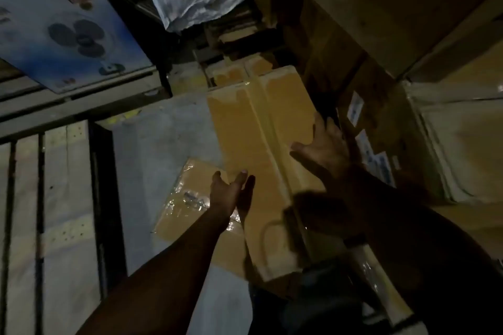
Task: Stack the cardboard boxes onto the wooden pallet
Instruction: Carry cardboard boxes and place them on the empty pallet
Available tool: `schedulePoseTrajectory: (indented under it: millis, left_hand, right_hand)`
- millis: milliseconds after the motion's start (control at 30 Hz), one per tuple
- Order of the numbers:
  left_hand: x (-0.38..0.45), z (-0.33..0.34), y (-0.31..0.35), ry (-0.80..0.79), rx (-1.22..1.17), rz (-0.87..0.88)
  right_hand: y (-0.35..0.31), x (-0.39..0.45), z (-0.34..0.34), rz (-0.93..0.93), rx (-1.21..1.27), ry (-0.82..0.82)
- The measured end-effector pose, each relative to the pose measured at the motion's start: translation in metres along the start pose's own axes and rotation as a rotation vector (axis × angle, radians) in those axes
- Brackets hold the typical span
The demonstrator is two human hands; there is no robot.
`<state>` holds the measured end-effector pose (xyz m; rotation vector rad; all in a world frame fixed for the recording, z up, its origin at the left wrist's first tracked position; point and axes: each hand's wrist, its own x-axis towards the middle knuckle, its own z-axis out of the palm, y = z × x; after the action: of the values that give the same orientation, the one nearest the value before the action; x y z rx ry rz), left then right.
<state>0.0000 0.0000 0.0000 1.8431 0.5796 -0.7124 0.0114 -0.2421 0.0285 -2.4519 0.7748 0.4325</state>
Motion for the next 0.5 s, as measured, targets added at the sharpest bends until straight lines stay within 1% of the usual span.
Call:
schedulePoseTrajectory:
  millis: [100, 300, 500]
  left_hand:
    - [0.020, 0.011, -0.007, -0.017, -0.069, 0.016]
    - [0.057, 0.025, -0.038, -0.040, -0.131, 0.048]
    - [0.066, 0.026, -0.047, 0.007, -0.269, 0.030]
  right_hand:
    - [0.006, 0.024, 0.008, 0.031, -0.047, 0.017]
    - [0.024, 0.043, 0.038, 0.115, -0.150, -0.080]
    - [0.017, 0.036, 0.050, 0.110, -0.198, -0.030]
